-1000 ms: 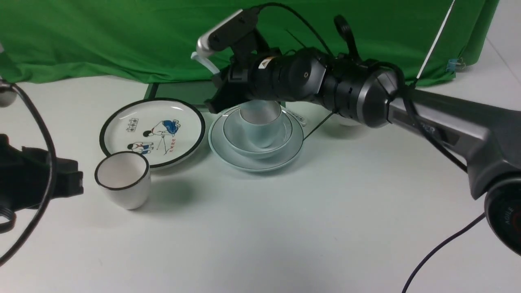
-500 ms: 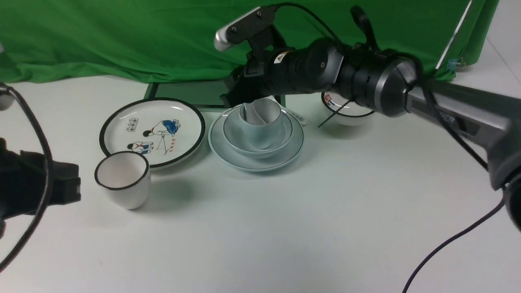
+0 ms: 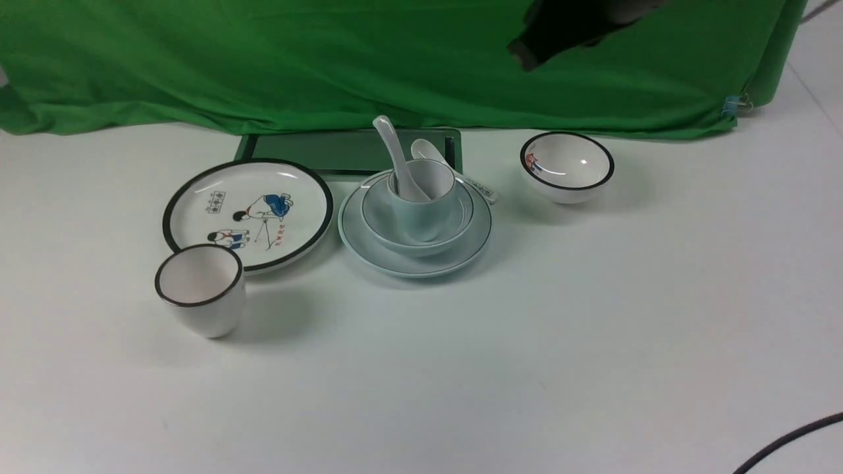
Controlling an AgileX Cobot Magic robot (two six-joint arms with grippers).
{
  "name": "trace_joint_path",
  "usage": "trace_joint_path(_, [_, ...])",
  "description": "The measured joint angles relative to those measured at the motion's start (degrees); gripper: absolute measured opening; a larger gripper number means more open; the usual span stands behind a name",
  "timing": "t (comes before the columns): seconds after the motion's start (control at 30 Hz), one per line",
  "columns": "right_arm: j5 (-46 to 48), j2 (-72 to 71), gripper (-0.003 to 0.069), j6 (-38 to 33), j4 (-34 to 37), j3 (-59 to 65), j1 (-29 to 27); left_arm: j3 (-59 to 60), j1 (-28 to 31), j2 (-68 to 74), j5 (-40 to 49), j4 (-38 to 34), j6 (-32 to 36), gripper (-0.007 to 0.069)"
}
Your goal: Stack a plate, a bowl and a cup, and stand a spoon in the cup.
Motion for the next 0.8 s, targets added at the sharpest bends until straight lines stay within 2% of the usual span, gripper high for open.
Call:
trace_joint_path(0.03, [0.4, -0.4, 0.0013, 0.1, 0.0, 0.0, 0.0, 0.6, 0.0, -0.3, -0.4, 0.0, 0.0, 0.0012])
trace_joint_path(0.17, [2.8, -12.0, 0.0013, 2.6, -2.9, 12.4, 0.0, 5.9, 0.0, -6.0, -7.0, 0.1, 0.3, 0.0013])
trace_joint_path(0.27, [-3.6, -23.9, 0.0013, 6.8, -3.3, 27.3, 0.0, 8.4, 0.0, -7.6, -8.1, 1.7, 0.4, 0.0014])
trace_joint_path(0.4, [-19.2, -39.2, 0.0013, 12.0, -2.5, 49.9, 0.0, 10.3, 0.0, -7.8, -7.4, 6.4, 0.4, 0.0017])
trace_joint_path(0.43, [-20.2, -40.0, 0.0013, 12.2, -2.4, 49.9, 0.0, 10.3, 0.0, -7.8, -7.4, 6.4, 0.4, 0.0017])
trace_joint_path(0.47, [-29.4, -46.8, 0.0013, 14.6, -2.0, 60.9, 0.0, 10.6, 0.0, -7.8, -5.9, 8.4, 0.4, 0.0020])
trace_joint_path(0.5, [-30.4, -47.4, 0.0013, 14.8, -1.9, 60.9, 0.0, 10.6, 0.0, -7.8, -5.7, 8.9, 0.4, 0.0021])
trace_joint_path(0.53, [-34.7, -50.1, 0.0013, 15.8, -1.9, 66.1, 0.0, 10.6, 0.0, -7.8, -4.8, 10.1, 0.4, 0.0022])
trace_joint_path(0.7, [-68.7, -61.0, 0.0014, 19.2, -1.7, 90.5, 0.0, 10.6, 0.0, -7.8, -2.2, 13.7, 0.4, 0.0027])
trace_joint_path(0.73, [-69.9, -61.3, 0.0014, 19.2, -1.7, 91.1, 0.0, 10.6, 0.0, -7.8, -2.2, 13.7, 0.4, 0.0027])
trace_joint_path(0.77, [-77.9, -61.4, 0.0015, 19.5, -1.8, 95.9, 0.0, 10.6, 0.0, -7.8, -2.2, 13.8, 0.4, 0.0029])
trace_joint_path(0.8, [-81.1, -61.4, 0.0017, 19.6, -1.8, 98.5, 0.0, 10.6, 0.0, -7.8, -2.2, 13.9, 0.4, 0.0031])
